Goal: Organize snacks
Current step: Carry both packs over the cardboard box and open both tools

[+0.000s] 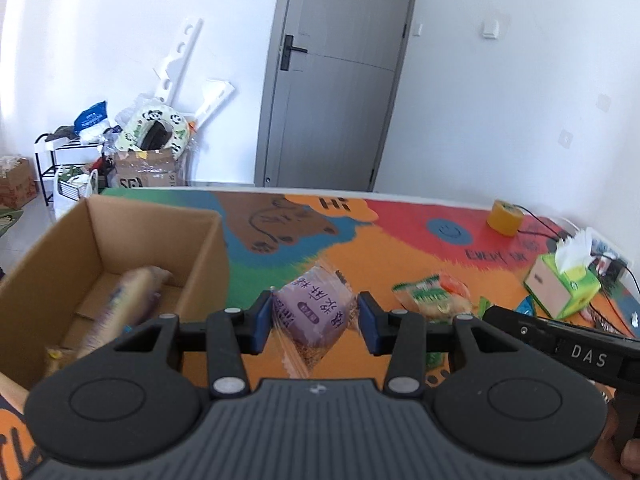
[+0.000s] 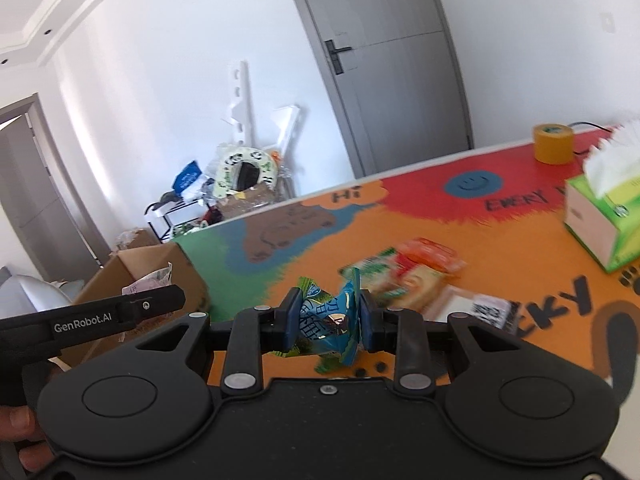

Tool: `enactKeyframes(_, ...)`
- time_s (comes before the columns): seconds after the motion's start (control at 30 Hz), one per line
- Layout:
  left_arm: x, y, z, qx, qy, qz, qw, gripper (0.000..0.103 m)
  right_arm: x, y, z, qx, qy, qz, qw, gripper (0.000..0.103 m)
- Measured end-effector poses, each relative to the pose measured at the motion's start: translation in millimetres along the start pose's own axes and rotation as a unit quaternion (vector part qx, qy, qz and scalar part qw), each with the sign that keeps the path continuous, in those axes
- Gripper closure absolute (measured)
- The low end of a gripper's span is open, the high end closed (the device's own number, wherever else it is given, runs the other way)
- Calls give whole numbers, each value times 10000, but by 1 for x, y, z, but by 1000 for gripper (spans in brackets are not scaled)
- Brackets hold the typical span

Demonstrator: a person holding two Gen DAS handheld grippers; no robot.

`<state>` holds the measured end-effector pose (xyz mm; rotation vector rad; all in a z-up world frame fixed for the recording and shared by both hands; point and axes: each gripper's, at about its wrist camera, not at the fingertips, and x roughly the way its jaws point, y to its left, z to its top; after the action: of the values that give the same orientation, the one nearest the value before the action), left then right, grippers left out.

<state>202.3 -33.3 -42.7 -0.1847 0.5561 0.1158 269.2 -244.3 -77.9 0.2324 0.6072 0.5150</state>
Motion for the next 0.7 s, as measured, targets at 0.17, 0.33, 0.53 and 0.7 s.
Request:
enactKeyframes(0.17,-6,15,9,-113,-66,135,9998,59,10,14,9,-104,22,193,9998,73)
enactKeyframes(0.33,-14,33,17,-239,-124,287,9992,59,19,28,16,-169,32,399,9991,73)
enactKeyframes(0.53,-24,60,27,-426,-236,546,9973,59,31,48,24,-293,60,657,9974,73)
enactKeyframes(0.7,-29,85,31,-567,-225,808,9949,59,42,67,29,-352,81,887,9954,73)
